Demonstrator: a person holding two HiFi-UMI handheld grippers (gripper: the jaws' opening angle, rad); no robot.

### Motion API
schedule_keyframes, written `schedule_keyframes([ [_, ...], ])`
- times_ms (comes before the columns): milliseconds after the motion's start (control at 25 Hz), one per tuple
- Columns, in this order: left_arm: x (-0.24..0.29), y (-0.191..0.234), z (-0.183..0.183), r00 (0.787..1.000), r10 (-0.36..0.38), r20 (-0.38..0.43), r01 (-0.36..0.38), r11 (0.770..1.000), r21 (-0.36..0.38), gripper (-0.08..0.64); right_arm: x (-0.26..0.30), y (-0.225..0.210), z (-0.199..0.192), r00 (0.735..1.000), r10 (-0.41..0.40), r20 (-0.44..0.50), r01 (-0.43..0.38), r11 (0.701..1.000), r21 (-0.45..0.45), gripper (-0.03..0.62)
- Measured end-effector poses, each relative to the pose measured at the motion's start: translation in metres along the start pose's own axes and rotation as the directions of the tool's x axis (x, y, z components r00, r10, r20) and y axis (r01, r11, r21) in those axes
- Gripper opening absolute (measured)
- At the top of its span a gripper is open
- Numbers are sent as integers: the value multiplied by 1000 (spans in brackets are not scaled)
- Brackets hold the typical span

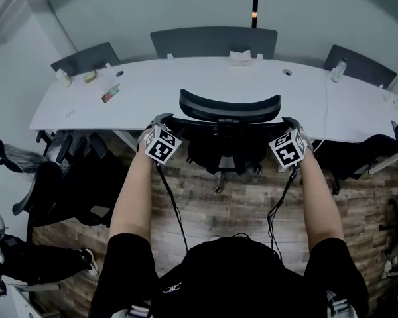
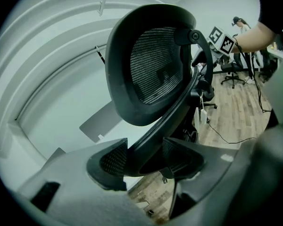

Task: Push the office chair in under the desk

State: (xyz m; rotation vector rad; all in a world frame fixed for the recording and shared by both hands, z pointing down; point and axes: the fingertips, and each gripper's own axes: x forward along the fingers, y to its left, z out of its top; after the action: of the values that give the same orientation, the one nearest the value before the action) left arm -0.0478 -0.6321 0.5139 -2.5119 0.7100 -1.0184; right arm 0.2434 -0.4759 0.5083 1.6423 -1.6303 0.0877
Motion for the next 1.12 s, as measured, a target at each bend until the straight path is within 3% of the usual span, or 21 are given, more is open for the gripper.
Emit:
schedule_keyframes([
  [720,5,9,-1,1000,-19,-8,19,999,-31,244,3,2,5,999,-30,33,30,1000,4,282],
  [840,-2,8,2,1000,11,-15,-12,998,-65,246,-3,0,4,993,-92,77,90,996,23,296],
  [960,-29,4,28,990,67,124,-43,981,-191,226,-31,-5,0,958,-241,154,217,963,159,283],
  [1120,-86,-10,67,930,186,317,-59,926,-372,42,-82,12,10,903,-349,250,233,887,399,105],
])
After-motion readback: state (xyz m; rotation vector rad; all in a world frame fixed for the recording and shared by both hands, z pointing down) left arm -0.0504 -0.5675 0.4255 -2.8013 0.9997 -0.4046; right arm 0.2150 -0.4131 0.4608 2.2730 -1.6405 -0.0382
